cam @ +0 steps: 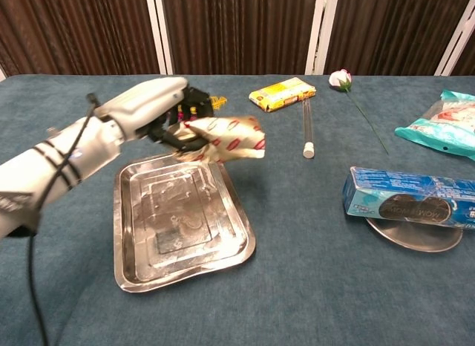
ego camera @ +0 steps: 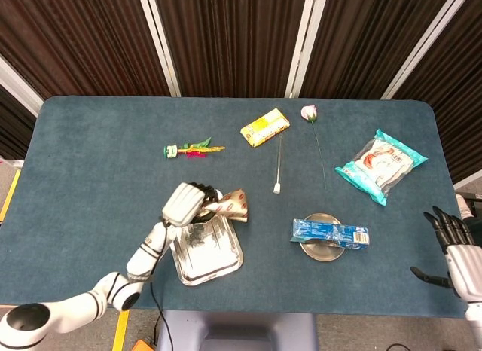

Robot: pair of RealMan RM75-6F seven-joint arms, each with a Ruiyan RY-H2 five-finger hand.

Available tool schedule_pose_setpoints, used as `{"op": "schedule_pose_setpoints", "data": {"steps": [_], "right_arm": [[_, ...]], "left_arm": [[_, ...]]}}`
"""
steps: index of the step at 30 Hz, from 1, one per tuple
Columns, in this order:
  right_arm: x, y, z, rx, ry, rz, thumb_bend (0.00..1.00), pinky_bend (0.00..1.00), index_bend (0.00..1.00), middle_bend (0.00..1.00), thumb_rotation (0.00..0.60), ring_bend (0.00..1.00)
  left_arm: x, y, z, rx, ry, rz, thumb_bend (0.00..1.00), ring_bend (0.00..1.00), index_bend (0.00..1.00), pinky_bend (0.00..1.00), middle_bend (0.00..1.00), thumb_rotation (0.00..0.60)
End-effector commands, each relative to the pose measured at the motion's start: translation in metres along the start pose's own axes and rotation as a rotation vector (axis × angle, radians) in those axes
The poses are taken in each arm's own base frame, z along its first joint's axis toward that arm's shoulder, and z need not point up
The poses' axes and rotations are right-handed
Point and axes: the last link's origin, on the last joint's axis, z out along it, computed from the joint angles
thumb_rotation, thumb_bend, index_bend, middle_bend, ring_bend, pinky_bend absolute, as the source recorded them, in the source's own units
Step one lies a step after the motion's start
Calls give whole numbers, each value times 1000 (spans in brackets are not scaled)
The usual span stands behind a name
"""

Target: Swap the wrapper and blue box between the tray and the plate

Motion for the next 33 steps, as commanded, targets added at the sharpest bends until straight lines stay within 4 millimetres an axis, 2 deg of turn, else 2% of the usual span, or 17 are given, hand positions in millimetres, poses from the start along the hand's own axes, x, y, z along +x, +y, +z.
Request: {"op": "schedule_pose_setpoints", "data": {"steps": [1,4,6,7,8,11,13,15,22,24,27,30,33], "right_arm": [[2,6,6,-26,-9,11,162,0,0,0,600,0],[3,7,7,-30,-11,12,163,0,0,0,600,0],[3,10,9,-40,-13,15,162,0,0,0,600,0],[3,12,11,-50,-17,18,163,0,0,0,600,0],[4,15,14,-63,-19,22,162,0,0,0,600,0],[0,22,24,-97,-56,9,162,0,0,0,600,0],[-2,23,26,-103,-67,9,162,0,0,0,600,0],[-3,23,27,-105,-75,10,162,0,0,0,600,0],[-2,22,27,-90,-69,20,162,0,0,0,600,0],[-4,20,27,-76,-74,16,162,0,0,0,600,0],[-9,13,26,-43,-75,13,162,0,0,0,600,0],[-16,7,25,-11,-97,-7,162,0,0,0,600,0],[-24,-7,29,39,-117,-34,162,0,0,0,600,0]], "left_arm": [[-8,16,49,-1,-11,3,449,589,661,607,697,600],[-11,18,56,3,-13,1,448,582,647,601,679,600],[-15,22,67,8,-23,-3,449,532,591,551,596,600],[-20,25,78,16,-39,0,448,453,503,474,487,600],[-25,28,87,21,-62,13,448,398,439,422,420,600],[-39,34,106,58,-148,-12,424,126,100,181,131,600],[-42,37,110,75,-155,-69,398,28,13,64,29,600],[-44,42,115,85,-156,-100,377,0,0,7,0,600],[-40,56,121,28,-117,-100,365,0,0,0,0,600],[-37,51,116,4,-102,-69,372,0,0,0,0,600],[-31,29,99,-10,-88,2,386,0,0,0,0,600],[-28,2,62,-4,-103,3,391,0,0,0,0,600],[-12,-15,14,5,-138,-28,393,0,0,0,0,600]]}}
